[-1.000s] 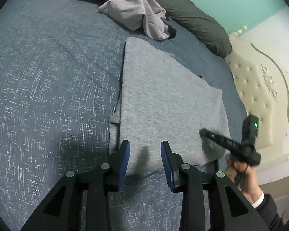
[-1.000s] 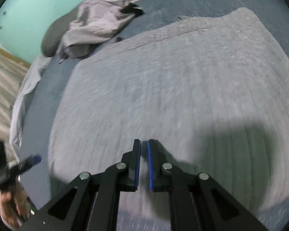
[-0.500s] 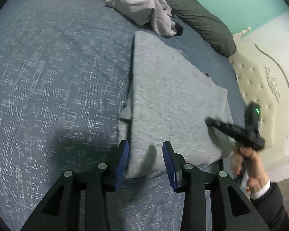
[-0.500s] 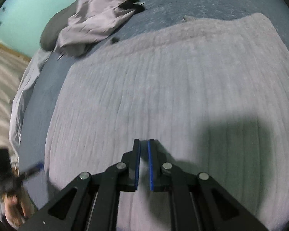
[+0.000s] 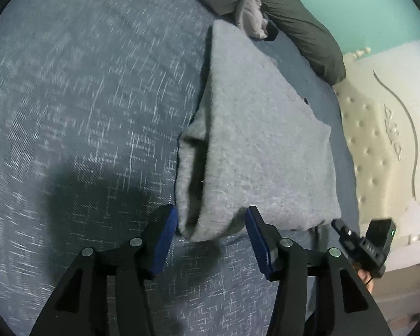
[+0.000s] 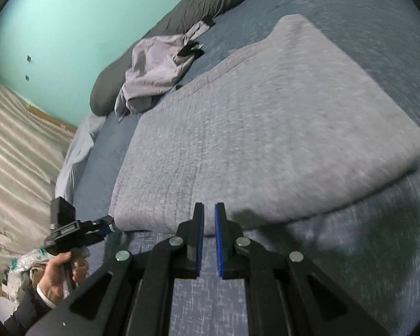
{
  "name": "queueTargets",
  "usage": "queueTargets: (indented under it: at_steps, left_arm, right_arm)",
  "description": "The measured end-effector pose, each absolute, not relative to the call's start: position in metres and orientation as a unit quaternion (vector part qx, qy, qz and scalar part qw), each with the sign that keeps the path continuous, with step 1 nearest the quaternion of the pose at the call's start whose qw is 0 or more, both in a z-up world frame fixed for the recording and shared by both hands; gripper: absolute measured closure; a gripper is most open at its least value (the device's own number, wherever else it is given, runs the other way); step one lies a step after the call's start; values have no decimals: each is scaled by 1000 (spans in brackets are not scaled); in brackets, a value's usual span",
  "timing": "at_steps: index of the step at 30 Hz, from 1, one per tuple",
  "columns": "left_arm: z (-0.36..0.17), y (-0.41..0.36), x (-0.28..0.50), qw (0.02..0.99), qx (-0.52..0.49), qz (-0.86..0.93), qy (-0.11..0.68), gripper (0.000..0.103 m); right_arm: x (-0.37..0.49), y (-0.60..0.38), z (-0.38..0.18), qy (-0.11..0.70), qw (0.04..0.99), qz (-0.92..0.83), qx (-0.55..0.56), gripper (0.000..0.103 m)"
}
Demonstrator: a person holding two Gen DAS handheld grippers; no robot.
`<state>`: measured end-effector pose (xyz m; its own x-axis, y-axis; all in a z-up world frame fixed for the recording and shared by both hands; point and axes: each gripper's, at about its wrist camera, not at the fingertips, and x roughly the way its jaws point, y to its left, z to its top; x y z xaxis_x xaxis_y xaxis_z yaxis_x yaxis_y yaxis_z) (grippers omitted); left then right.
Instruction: Fold clothes
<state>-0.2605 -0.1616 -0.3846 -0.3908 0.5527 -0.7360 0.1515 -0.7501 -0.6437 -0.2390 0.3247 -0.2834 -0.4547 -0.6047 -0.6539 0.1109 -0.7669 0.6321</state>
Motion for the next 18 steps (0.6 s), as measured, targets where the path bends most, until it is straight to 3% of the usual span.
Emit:
queueTargets:
  at_steps: [15, 17, 18]
  left_arm:
    - [-402, -162, -272, 151, -496, 753, -406, 49]
    - [-401, -160, -273, 151, -493, 755, -406, 55]
    - [-400, -159, -273, 151, -492, 756, -405, 63]
  right_arm:
    - [-221, 364, -299, -291, 197, -824, 444, 97]
    - [-222, 367, -300, -294, 196, -824, 442, 97]
    - [-222, 368, -301, -295, 195, -824, 442, 97]
